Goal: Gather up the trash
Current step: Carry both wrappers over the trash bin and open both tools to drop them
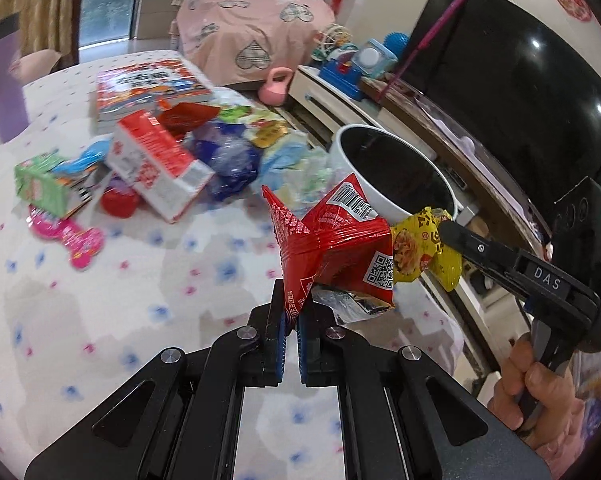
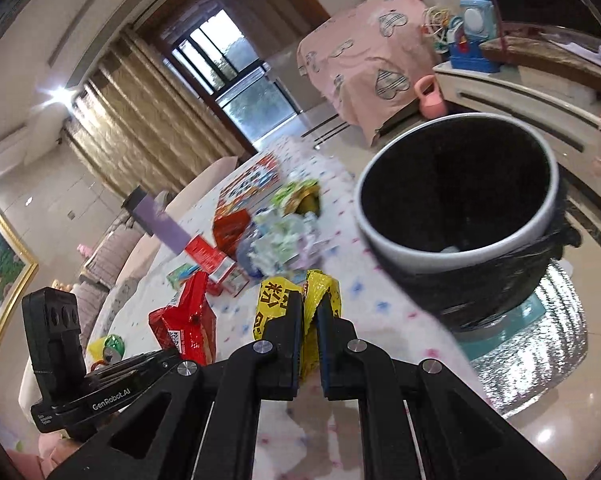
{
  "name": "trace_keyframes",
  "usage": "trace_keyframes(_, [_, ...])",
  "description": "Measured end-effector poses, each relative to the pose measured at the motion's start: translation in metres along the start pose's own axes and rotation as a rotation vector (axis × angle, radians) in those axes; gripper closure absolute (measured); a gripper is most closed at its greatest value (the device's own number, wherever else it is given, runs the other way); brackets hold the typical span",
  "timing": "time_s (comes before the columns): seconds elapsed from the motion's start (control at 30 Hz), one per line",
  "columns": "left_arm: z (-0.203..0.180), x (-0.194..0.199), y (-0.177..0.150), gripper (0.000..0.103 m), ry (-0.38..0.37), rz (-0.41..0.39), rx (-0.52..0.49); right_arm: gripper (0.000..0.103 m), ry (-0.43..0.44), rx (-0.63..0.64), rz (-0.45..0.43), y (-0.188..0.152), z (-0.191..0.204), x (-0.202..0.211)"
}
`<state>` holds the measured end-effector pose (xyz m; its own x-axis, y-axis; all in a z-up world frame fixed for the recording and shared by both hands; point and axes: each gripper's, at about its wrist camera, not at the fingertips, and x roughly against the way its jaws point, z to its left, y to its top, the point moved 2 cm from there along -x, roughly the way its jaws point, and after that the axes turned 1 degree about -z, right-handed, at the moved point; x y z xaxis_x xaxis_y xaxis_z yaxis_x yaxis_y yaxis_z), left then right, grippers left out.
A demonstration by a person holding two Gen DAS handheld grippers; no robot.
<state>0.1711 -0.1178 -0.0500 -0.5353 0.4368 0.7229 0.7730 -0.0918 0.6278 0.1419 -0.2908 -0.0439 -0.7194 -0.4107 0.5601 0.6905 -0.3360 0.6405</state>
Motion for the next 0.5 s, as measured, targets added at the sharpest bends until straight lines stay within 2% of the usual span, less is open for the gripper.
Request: trace_keyframes(0.5, [-0.064,-0.038,0.042,0.099,-0.035,0.023,-0.131,0.096,-0.084,-0.029,-0.094,0.032,-0.050,0.027])
